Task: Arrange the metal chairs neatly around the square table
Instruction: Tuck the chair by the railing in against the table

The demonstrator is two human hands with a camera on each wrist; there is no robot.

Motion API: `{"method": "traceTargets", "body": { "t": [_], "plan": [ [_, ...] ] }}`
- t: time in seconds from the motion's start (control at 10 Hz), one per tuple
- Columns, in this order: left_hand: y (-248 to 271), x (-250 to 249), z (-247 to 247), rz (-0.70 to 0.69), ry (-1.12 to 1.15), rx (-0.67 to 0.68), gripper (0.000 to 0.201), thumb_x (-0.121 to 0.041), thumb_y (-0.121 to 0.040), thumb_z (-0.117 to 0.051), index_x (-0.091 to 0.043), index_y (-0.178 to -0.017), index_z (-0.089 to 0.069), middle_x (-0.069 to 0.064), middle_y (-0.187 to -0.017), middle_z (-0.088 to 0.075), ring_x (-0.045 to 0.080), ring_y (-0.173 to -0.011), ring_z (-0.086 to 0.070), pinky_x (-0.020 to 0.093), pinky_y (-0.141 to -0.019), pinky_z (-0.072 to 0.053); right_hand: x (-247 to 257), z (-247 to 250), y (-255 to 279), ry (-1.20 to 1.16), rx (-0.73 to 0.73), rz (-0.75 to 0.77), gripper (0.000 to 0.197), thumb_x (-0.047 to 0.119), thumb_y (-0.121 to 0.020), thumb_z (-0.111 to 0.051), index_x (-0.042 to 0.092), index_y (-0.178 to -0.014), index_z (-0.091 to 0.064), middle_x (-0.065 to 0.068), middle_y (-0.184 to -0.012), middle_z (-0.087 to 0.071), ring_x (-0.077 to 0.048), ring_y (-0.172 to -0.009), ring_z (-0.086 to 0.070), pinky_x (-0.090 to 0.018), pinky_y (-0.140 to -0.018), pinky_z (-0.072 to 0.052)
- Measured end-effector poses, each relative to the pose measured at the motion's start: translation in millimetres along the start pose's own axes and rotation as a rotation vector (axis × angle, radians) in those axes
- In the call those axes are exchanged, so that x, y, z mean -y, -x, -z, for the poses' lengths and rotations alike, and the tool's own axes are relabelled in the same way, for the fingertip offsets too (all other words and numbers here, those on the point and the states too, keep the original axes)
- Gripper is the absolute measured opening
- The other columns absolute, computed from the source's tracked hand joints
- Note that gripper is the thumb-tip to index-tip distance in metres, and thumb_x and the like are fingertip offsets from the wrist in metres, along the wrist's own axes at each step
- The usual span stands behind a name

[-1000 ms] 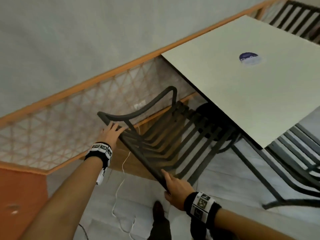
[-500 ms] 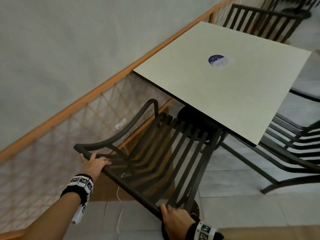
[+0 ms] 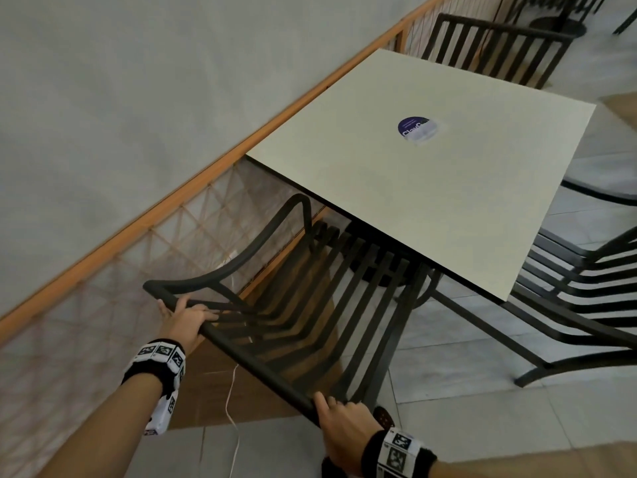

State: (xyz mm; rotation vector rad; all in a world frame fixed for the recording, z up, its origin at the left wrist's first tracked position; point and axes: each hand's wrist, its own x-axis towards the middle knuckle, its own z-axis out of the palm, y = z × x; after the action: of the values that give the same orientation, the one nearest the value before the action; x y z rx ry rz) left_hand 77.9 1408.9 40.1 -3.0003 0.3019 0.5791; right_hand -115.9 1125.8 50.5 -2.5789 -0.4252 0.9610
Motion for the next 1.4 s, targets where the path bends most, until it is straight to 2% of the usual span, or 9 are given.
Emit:
{"method": "traceTargets", "body": {
  "t": [0.3, 0.4, 0.6, 0.7, 0.8, 0.9, 1.1, 1.3, 1.4],
  "plan": [
    [-75.3, 0.1, 0.3, 0.052, 0.218, 0.005, 0.024, -0.006, -0.086, -0.056, -0.017, -0.101, -0.071, 0.016, -0.137, -0.05, 0.039, -0.136, -0.023, 0.018, -0.087, 0.041, -17.1, 26.8, -25.8, -0.021, -0.055, -0.028, 0.04, 0.02, -0.09, -0.044, 0.018, -0.125, -0.026, -0.017, -0.108, -0.058, -0.037, -0.085, -0.06, -0.038, -0.061, -0.038],
    [-97.5, -0.8, 8.4, 0.118, 0.175, -0.003, 0.03, -0.012, -0.084, -0.058, -0.026, -0.109, -0.067, 0.015, -0.14, -0.046, 0.045, -0.134, -0.023, 0.055, -0.111, 0.014, -23.6, 37.7, -28.0, -0.003, -0.096, -0.033, 0.038, 0.017, -0.088, -0.044, 0.016, -0.122, -0.028, -0.017, -0.104, -0.059, -0.038, -0.08, -0.06, -0.033, -0.048, -0.032],
    [-113.4, -29.9, 37.3, 0.153, 0.207, 0.052, 0.029, -0.019, -0.091, -0.051, -0.027, -0.117, -0.062, 0.014, -0.146, -0.036, 0.042, -0.137, -0.018, 0.054, -0.115, 0.002, -36.2, 56.5, -41.7, 0.047, -0.135, -0.076, 0.034, 0.018, -0.092, -0.041, 0.013, -0.124, -0.029, -0.016, -0.101, -0.062, -0.032, -0.065, -0.051, -0.037, -0.053, -0.038],
    [-132.9, -11.1, 10.7, 0.023, 0.21, -0.008, 0.028, -0.009, -0.087, -0.057, -0.033, -0.084, -0.071, 0.017, -0.146, -0.034, 0.04, -0.14, -0.016, 0.061, -0.117, -0.006, -43.1, 61.6, -41.9, 0.059, -0.148, -0.081, 0.029, 0.019, -0.094, -0.036, 0.013, -0.122, -0.031, -0.017, -0.1, -0.063, -0.038, -0.074, -0.058, -0.039, -0.057, -0.038],
    [-123.0, -16.6, 6.2, -0.014, 0.227, -0.098, 0.034, -0.002, -0.083, -0.06, -0.028, -0.104, -0.067, 0.018, -0.146, -0.037, 0.037, -0.143, -0.012, 0.064, -0.116, -0.008, -50.7, 64.4, -35.4, -0.003, -0.174, -0.021, 0.036, 0.038, -0.091, -0.043, 0.019, -0.119, -0.032, -0.012, -0.094, -0.065, -0.033, -0.066, -0.055, -0.042, -0.063, -0.047],
    [-81.2, -54.2, 35.6, -0.011, 0.372, -0.276, 0.069, 0.006, -0.078, -0.062, -0.016, -0.139, -0.038, 0.012, -0.155, -0.02, 0.034, -0.144, -0.012, 0.057, -0.115, -0.023, -77.8, 68.8, -20.1, -0.182, -0.232, -0.033, 0.057, 0.068, -0.082, -0.036, 0.029, -0.124, -0.031, -0.003, -0.108, -0.062, -0.022, -0.084, -0.061, -0.039, -0.074, -0.054],
    [-42.5, -98.5, 24.6, 0.396, 1.019, -0.319, 0.065, -0.021, -0.091, -0.052, -0.021, -0.144, -0.015, 0.016, -0.148, -0.032, 0.035, -0.127, -0.046, 0.051, -0.101, -0.045, -183.7, 50.2, -28.2, 0.071, -0.186, -0.164, 0.052, 0.012, -0.09, -0.043, 0.026, -0.138, -0.027, -0.005, -0.15, -0.028, -0.025, -0.139, -0.019, -0.042, -0.114, -0.022],
    [-52.1, -142.7, 7.2, 0.577, 1.086, -0.17, 0.091, -0.013, -0.09, -0.056, -0.009, -0.144, 0.017, 0.023, -0.154, -0.021, 0.038, -0.121, -0.051, 0.035, -0.094, -0.048, -263.7, 24.0, -93.2, 0.416, 0.056, -0.085, 0.094, 0.031, -0.042, -0.089, 0.035, -0.123, -0.042, -0.01, -0.124, -0.062, -0.032, -0.113, -0.058, -0.05, -0.083, -0.054],
    [-54.0, -150.2, 7.8, 0.62, 0.951, -0.164, 0.087, -0.013, -0.095, -0.045, -0.01, -0.14, 0.029, 0.025, -0.155, -0.016, 0.032, -0.091, -0.062, 0.026, -0.066, -0.046, -300.0, 3.4, -129.6, 0.453, 0.064, -0.053, 0.096, 0.038, -0.028, -0.09, 0.041, -0.114, -0.049, -0.005, -0.105, -0.072, -0.031, -0.098, -0.066, -0.052, -0.073, -0.057]
  ]
}}
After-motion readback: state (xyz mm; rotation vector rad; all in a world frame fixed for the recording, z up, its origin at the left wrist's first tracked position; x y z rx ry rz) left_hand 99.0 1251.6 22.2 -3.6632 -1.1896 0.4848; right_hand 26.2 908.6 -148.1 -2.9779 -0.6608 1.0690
